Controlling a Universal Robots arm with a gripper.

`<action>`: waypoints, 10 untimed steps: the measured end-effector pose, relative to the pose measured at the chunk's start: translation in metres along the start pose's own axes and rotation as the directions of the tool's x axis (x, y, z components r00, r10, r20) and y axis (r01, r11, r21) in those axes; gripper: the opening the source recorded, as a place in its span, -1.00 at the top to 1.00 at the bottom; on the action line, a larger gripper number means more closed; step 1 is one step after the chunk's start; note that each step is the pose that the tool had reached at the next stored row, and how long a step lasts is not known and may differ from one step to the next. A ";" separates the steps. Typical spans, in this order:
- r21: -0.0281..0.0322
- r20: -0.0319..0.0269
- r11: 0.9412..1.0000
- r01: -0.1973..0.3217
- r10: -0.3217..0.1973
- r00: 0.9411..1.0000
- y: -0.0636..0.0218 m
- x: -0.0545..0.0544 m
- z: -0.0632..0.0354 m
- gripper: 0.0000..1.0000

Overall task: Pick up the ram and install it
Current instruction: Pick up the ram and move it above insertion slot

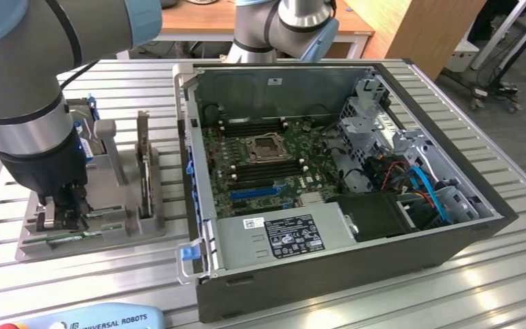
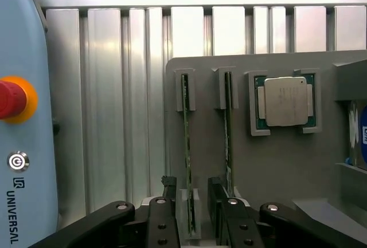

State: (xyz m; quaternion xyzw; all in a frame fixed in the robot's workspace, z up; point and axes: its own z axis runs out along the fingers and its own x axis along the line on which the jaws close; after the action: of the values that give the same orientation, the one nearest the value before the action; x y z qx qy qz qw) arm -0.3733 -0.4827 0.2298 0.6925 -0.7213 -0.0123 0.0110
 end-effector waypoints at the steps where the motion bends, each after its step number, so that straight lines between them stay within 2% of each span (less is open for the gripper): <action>1: 0.000 0.000 1.000 0.000 0.000 1.000 0.0000 0.000 0.0013 0.29; 6: 0.000 0.000 1.000 0.000 0.000 1.000 -0.0002 0.000 0.0075 0.29; 10: 0.000 0.000 1.000 0.000 0.000 1.000 -0.0002 0.000 0.0084 0.29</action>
State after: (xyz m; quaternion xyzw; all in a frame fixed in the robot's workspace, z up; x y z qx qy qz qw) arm -0.3733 -0.4828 0.2214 0.6924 -0.7213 -0.0123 0.0111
